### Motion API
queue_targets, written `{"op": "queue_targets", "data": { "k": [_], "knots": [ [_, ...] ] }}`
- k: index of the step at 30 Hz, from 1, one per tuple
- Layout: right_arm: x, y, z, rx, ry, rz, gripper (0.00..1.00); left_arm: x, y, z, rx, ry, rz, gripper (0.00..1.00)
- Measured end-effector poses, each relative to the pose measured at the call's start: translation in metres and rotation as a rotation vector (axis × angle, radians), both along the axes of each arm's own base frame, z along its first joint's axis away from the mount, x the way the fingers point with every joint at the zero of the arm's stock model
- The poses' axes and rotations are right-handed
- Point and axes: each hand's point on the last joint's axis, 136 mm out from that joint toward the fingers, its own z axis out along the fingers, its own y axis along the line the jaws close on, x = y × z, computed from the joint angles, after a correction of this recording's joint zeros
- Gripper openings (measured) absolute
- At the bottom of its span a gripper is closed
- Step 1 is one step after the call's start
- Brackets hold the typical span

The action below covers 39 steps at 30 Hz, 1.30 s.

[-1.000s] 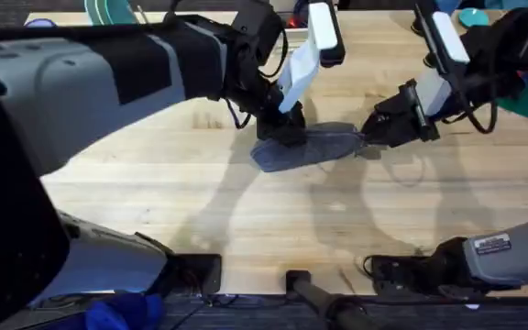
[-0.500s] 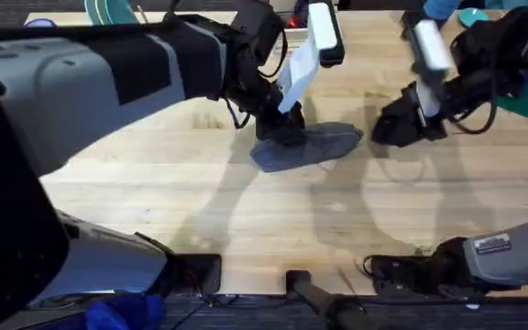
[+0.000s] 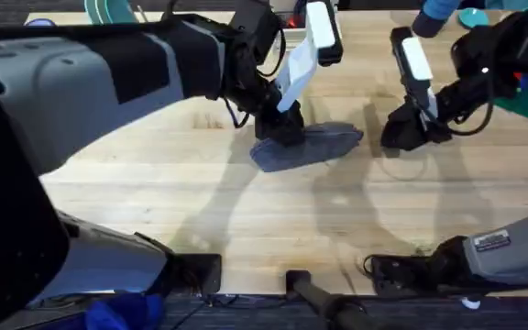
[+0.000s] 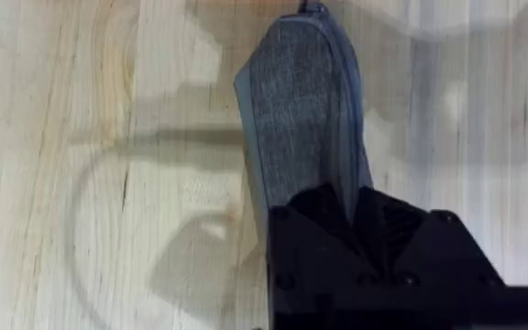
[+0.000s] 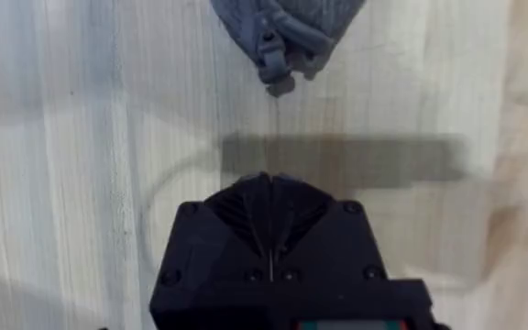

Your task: Unzip the bag, pick up the pens from the table one at a time and place them inside, then zip the bag closed.

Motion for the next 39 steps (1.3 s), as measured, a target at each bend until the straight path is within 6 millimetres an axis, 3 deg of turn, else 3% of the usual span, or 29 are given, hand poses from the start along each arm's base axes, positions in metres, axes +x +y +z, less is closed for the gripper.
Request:
{"op": "queue_targets", "data": {
  "k": [8, 10, 12, 15, 17, 18, 29, 39],
  "knots": [
    [-0.001, 0.002, -0.004, 0.015, 0.022, -0.004, 0.032, 0.0, 0.0, 0.0, 0.0, 0.0, 0.0, 0.044],
    [-0.002, 0.002, -0.003, 0.015, 0.026, -0.006, 0.082, 0.0, 0.0, 0.0, 0.0, 0.0, 0.0, 0.044],
    [-0.005, 0.003, -0.003, 0.017, 0.038, -0.009, 0.265, 0.0, 0.0, 0.0, 0.0, 0.0, 0.0, 0.044],
    [-0.006, 0.004, -0.002, 0.025, 0.043, -0.008, 0.715, 0.0, 0.0, 0.0, 0.0, -0.001, 0.0, 0.044],
    [-0.006, 0.005, -0.002, 0.032, 0.043, -0.005, 0.96, 0.0, 0.0, 0.0, 0.0, -0.001, 0.0, 0.044],
    [-0.006, 0.006, -0.002, 0.034, 0.042, -0.005, 0.985, 0.0, 0.0, 0.0, 0.0, -0.001, 0.0, 0.044],
    [-0.003, 0.013, 0.003, 0.087, 0.031, -0.017, 0.997, 0.0, 0.0, 0.0, 0.0, -0.001, 0.0, 0.044],
    [-0.001, 0.026, 0.043, 0.228, -0.05, -0.066, 0.997, 0.0, 0.0, 0.0, 0.0, -0.001, 0.0, 0.044]
  ]
}}
